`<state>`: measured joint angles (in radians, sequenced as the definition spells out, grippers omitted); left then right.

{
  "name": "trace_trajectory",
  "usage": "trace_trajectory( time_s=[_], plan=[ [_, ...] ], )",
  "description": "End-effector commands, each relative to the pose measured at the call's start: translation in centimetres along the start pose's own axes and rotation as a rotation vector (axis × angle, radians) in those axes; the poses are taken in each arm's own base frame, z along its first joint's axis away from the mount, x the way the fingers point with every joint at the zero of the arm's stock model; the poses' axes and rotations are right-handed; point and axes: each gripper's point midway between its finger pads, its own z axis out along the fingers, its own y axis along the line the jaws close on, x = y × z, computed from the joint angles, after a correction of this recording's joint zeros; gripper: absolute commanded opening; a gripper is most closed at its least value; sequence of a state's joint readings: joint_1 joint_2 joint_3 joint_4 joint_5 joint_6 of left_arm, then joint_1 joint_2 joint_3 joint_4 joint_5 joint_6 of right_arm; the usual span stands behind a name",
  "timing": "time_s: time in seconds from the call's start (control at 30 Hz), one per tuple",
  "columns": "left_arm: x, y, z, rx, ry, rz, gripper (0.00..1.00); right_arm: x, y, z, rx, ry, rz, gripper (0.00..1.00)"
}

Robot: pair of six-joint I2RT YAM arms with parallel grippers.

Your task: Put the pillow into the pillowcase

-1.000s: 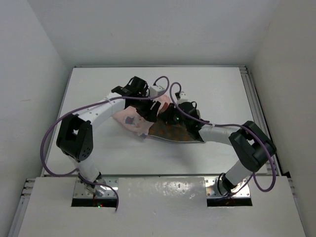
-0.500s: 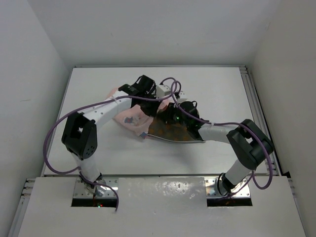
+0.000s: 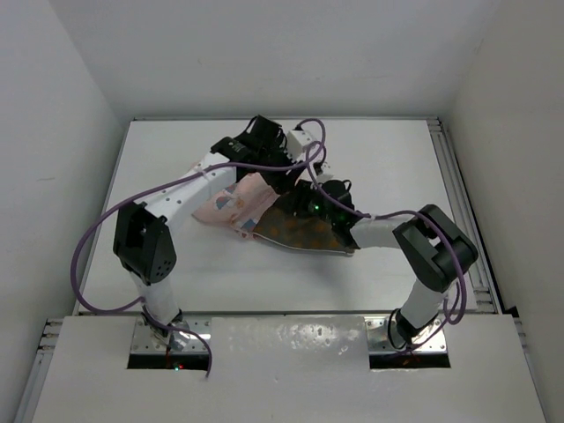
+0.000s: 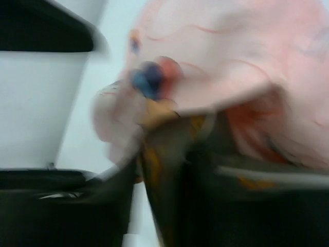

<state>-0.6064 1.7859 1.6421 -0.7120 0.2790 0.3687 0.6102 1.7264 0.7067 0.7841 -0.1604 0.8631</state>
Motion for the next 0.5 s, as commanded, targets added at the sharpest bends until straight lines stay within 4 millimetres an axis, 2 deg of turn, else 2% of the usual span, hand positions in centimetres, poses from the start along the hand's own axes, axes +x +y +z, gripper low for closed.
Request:
trace_trajectory(
  time_s=[0.0, 0.03, 0.07, 0.1, 0.13, 0.17, 0.2, 0.23, 0.27, 0.3, 0.33, 0.37, 0.4, 0.43, 0.47],
  plan=[
    [-0.9, -2.2, -1.0, 0.062, -0.027, 0.003, 0.62, -6.2, -3.1, 0.2, 0.106, -0.167, 0.124, 0.55],
    [-0.9, -1.6, -1.3, 0.041, -0.024, 0.001, 0.74, -5.8, -3.9, 0.0, 0.122, -0.116, 0.077, 0.67],
    [-0.5, -0.1, -2.1, -0.012, -0.014, -0.014, 0.79, -4.0, -5.9, -0.8, 0.209, -0.015, 0.060, 0.80],
    [-0.4, 0.6, -2.6, -0.033, -0.012, -0.021, 0.83, -4.3, -6.8, -1.3, 0.242, 0.015, 0.004, 0.87],
    [-0.1, 1.3, -3.1, -0.060, -0.001, -0.032, 0.89, -4.8, -7.2, -2.2, 0.269, 0.038, -0.151, 0.92],
    [0.5, 2.4, -4.2, -0.104, 0.014, -0.062, 0.93, -3.6, -8.3, -3.4, 0.326, 0.112, -0.205, 0.99],
    [0.9, 2.8, -4.7, -0.119, 0.023, -0.077, 0.97, -4.0, -8.6, -4.6, 0.342, 0.136, -0.330, 0.99],
    [1.7, 3.5, -6.0, -0.149, 0.041, -0.109, 0.98, -3.5, -9.8, -5.8, 0.403, 0.172, -0.374, 0.99],
    [2.6, 3.6, -6.4, -0.161, 0.061, -0.123, 0.99, -3.2, -10.5, -6.9, 0.429, 0.186, -0.402, 0.99],
    [3.0, 3.7, -7.8, -0.194, 0.066, -0.132, 0.98, -4.1, -10.0, -7.7, 0.417, 0.175, -0.467, 0.99],
    [3.5, 3.4, -8.3, -0.197, 0.071, -0.129, 0.96, -4.1, -9.9, -8.1, 0.399, 0.176, -0.489, 0.99],
    [5.5, 2.6, -7.8, -0.177, 0.113, -0.128, 0.79, -3.5, -9.7, -8.4, 0.363, 0.200, -0.544, 0.99],
    [5.7, 1.8, -8.7, -0.174, 0.096, -0.110, 0.63, -3.5, -9.0, -8.3, 0.316, 0.204, -0.568, 0.96],
    [8.3, 0.5, -7.7, -0.146, 0.152, -0.117, 0.43, -2.3, -7.7, -8.0, 0.229, 0.248, -0.582, 0.82],
    [9.5, -0.3, -7.4, -0.130, 0.170, -0.123, 0.13, -2.8, -6.9, -7.5, 0.204, 0.254, -0.599, 0.40]
  ],
)
